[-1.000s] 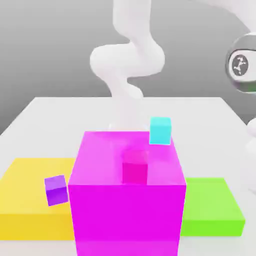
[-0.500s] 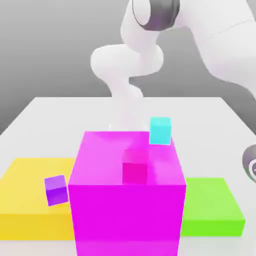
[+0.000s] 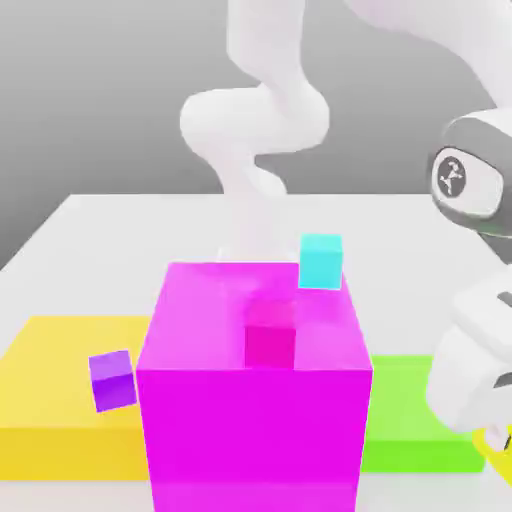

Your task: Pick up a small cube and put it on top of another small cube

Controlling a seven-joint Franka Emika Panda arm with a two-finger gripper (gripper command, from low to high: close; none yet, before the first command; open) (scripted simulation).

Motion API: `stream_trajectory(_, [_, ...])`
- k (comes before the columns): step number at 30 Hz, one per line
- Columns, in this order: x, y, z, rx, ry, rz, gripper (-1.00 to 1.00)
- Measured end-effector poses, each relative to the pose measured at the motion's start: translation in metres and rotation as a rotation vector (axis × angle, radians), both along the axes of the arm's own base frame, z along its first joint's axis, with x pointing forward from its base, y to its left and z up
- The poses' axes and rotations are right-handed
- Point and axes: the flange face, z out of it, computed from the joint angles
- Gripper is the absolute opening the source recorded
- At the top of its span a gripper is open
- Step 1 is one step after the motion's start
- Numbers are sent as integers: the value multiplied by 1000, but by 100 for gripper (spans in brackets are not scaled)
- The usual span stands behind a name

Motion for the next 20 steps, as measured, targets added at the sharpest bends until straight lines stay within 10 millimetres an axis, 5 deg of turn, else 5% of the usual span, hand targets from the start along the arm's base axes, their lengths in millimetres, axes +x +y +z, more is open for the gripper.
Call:
stream_trajectory(7, [-29,-112,78,8,5,-46,-100])
stream_trajectory(12, [-70,-166,121,29,9,-42,-100])
stream_trajectory(16, [-77,-176,76,34,10,-43,-100])
stream_trajectory(17, [-77,-176,68,34,9,-43,100])
stream_trajectory(20, [-77,-176,68,34,9,-43,100])
